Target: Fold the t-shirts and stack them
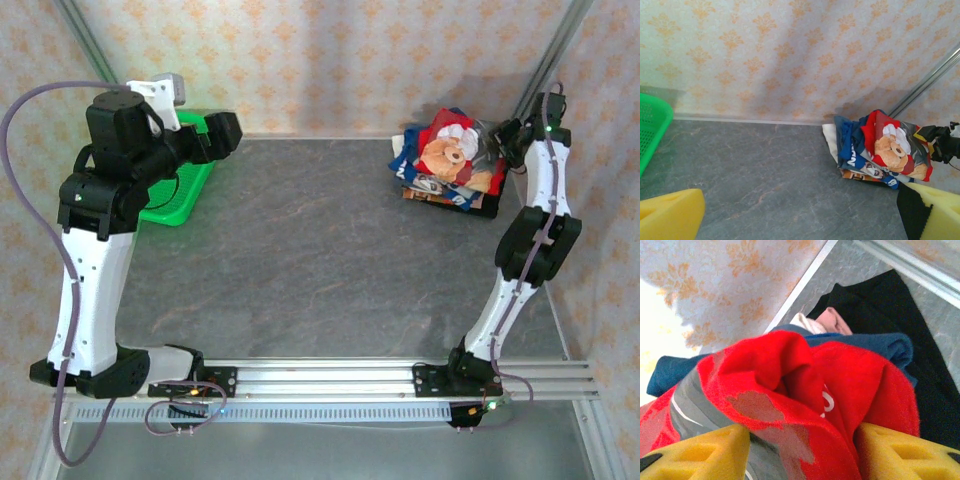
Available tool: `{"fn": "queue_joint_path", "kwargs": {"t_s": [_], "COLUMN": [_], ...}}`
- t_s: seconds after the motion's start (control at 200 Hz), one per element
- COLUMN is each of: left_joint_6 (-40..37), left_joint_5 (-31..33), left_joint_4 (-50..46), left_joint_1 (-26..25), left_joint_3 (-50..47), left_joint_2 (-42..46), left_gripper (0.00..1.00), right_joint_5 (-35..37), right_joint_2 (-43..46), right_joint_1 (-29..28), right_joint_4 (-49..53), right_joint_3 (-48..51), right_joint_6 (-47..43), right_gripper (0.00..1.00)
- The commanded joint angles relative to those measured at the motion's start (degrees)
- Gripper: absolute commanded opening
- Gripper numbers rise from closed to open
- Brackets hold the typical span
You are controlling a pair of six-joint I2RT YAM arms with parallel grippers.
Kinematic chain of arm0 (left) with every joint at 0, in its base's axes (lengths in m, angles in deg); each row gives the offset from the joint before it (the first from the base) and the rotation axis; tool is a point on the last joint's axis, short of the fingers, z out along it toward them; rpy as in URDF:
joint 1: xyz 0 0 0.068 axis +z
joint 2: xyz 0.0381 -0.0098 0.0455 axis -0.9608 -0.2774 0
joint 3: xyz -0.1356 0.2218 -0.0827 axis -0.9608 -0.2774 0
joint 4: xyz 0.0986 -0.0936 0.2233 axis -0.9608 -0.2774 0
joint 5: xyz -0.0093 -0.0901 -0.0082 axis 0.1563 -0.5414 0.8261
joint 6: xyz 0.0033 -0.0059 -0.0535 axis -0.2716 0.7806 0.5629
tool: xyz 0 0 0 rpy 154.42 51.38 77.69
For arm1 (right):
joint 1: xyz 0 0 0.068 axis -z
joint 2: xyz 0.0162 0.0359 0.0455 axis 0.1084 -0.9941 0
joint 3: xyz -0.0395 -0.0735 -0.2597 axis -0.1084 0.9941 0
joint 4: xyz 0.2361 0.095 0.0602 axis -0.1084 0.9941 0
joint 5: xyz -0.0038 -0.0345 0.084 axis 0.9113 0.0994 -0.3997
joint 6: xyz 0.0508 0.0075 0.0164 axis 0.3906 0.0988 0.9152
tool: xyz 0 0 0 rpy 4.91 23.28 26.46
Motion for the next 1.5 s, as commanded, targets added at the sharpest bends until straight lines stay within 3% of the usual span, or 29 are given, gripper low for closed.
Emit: {"fn": "queue_joint_path", "kwargs": {"t_s": [0.0, 0.135, 0.23, 0.46, 0.706, 0.871, 1.041, 1.171, 1.371, 1.496], "left_joint_6": [-0.3, -0.3, -0.58, -0.85, 1.44, 4.1, 5.17, 4.57, -2.32, -7.99], "left_joint_5": [1.47, 2.08, 2.45, 3.2, 3.79, 10.54, 23.14, 30.8, 33.65, 34.96], "left_joint_4": [-0.5, 0.13, 0.05, 1.46, 4.81, 10.6, 16.27, 25.85, 39.71, 56.04], "left_joint_1": [-0.56, -0.56, -0.56, -0.52, -0.56, -0.52, -0.31, 1.18, 4.82, 5.23], "left_joint_3": [-1.12, -1.96, -2.06, -4.05, -9.64, -23.79, -41.87, -57.87, -74.21, -83.47], "left_joint_2": [1.57, 1.81, 1.64, 1.96, 2.29, 7.08, 13.08, 18.42, 20.92, 20.98], "left_gripper": [1.0, 1.0, 1.0, 1.0, 1.0, 1.0, 1.0, 1.0, 1.0, 1.0], "right_joint_5": [2.82, 1.53, -0.47, -0.51, 1.96, 2.22, 2.17, 4.57, 13.07, 14.72], "right_joint_2": [0.69, 4.19, 8.34, 18.38, 31.05, 46.1, 62.57, 69.38, 76.52, 74.1], "right_joint_1": [0.76, 1.41, 1.89, 2.33, 2.53, 2.49, 2.09, -1.65, -6.71, -8.04], "right_joint_4": [0.16, -4.18, -10.45, -16.23, -15.89, -15.28, -13.73, -15.58, -34.35, -47.68], "right_joint_3": [-3.23, 1.4, 6.66, 18.52, 32.73, 51.25, 71.23, 82.77, 96.37, 99.27], "right_joint_6": [1.44, 2.43, 4.16, 4.82, -0.38, -3.82, -5.84, -6.66, -8.97, -11.23], "right_gripper": [0.62, 0.73, 0.88, 1.0, 0.99, 0.99, 0.99, 0.99, 0.99, 0.99]}}
